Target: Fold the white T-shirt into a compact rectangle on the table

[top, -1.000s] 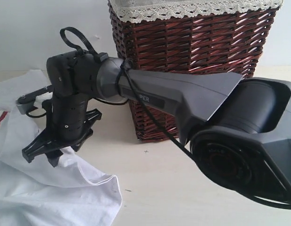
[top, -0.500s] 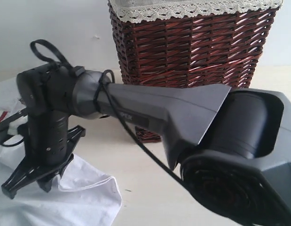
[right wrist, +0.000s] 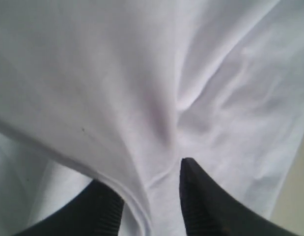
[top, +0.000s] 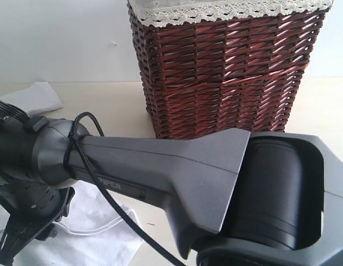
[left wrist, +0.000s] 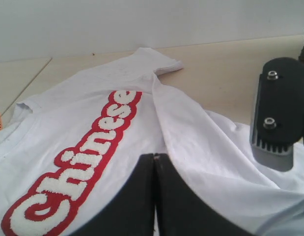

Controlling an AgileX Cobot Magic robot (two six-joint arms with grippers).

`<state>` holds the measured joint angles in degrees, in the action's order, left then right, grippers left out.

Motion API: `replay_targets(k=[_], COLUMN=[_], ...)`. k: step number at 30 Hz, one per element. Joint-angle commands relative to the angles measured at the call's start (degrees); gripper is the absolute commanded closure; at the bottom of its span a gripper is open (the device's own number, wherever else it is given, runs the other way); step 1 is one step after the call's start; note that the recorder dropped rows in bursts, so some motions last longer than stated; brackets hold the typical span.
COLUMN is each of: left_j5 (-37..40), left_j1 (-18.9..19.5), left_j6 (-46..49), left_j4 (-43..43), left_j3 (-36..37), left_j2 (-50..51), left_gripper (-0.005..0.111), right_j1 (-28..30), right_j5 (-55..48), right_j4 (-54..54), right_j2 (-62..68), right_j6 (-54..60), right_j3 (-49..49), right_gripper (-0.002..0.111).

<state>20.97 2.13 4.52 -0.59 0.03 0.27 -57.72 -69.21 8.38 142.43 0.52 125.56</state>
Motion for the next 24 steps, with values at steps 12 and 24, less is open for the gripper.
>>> replay_targets(k=[12,24], left_j5=[-0.52,-0.52], left_j1=[-0.36,-0.36], left_j6=[-0.51,-0.51], left_j4=[-0.14,-0.14], left_j3=[-0.03,-0.03], left_j2=[-0.27,-0.27], left_gripper=[0.107,0.107], right_j1=[0.21,7.19], right_j5=[7.53,8.51], right_j4=[5.54,26.08], right_j2=[-0.92,-6.59], right_j6=[2.5,-16.71], right_j3=[0.04,0.18], right_gripper=[0.108,0.108])
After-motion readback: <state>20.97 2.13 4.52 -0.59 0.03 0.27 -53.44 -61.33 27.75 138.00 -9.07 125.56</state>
